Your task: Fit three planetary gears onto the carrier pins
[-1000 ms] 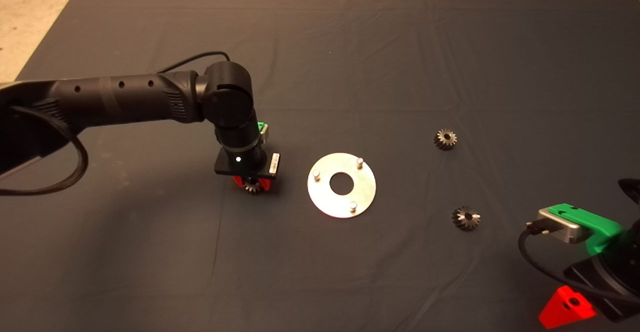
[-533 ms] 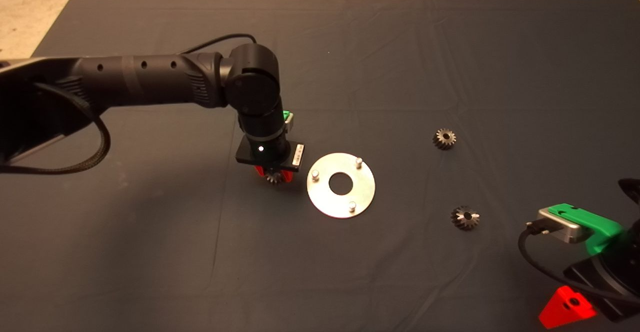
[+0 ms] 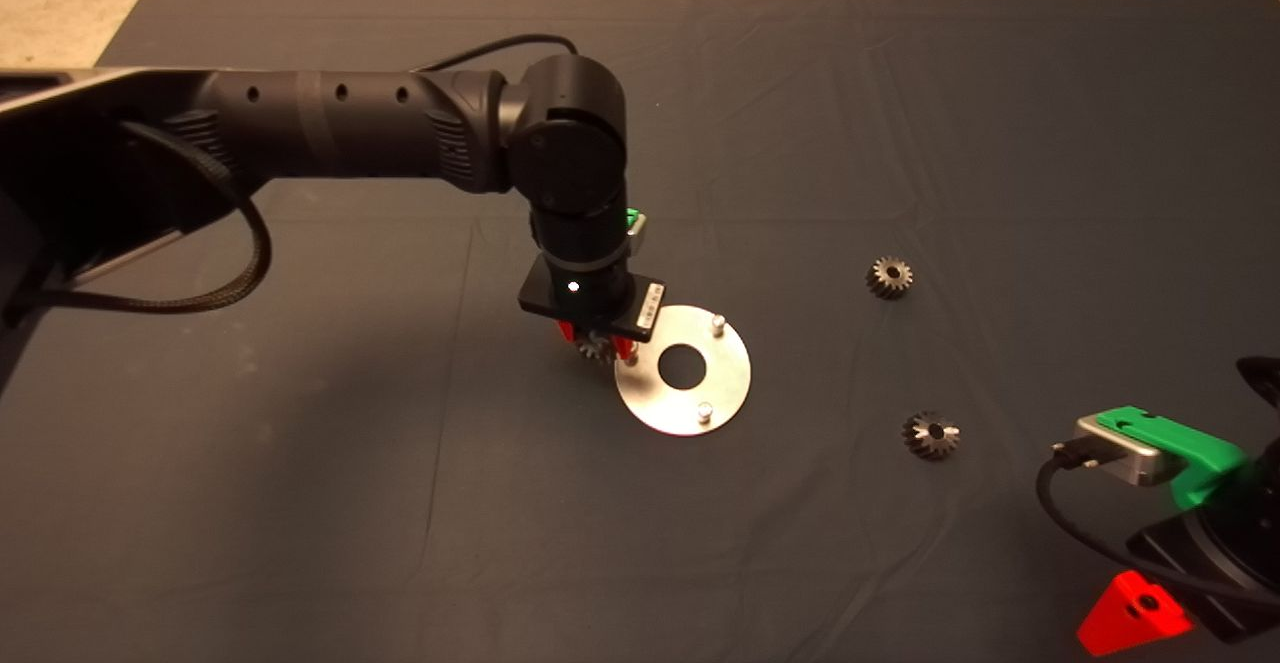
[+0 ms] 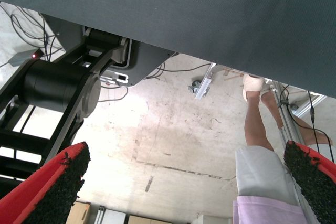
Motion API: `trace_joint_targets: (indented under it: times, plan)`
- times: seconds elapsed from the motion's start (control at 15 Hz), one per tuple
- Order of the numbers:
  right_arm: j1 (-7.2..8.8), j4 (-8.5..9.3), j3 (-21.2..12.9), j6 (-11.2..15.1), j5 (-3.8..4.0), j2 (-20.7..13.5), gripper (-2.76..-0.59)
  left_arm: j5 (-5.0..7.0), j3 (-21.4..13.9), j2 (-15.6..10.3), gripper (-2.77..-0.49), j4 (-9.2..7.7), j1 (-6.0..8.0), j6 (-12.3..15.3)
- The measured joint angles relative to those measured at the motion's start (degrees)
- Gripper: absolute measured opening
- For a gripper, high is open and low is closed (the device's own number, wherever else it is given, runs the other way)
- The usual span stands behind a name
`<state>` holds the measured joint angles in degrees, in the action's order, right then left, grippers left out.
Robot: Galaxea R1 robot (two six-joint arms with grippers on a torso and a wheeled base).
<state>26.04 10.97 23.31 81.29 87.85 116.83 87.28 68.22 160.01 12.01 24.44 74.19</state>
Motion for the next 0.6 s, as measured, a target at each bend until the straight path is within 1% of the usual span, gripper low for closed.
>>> trace_joint_targets:
  times: [0.13, 0.33, 0.47, 0.6]
  plan:
    - [0.0, 0.0, 0.0, 0.0, 0.0, 0.0, -0.6, -0.11, 0.0, 0.3, -2.3, -0.02, 0.06, 0.0]
    - [0.0, 0.0, 0.0, 0.0, -0.02, 0.0, -0.6, 0.19, 0.6, 0.8, -2.3, -0.05, 0.04, 0.1]
    - [0.0, 0.0, 0.0, 0.0, 0.01, 0.0, -0.6, 0.17, 2.3, 2.4, -2.3, -0.02, 0.05, 0.9]
    - [0.0, 0.0, 0.0, 0.0, 0.02, 0.0, -0.6, 0.11, 4.2, 4.3, -2.3, -0.05, 0.06, 2.5]
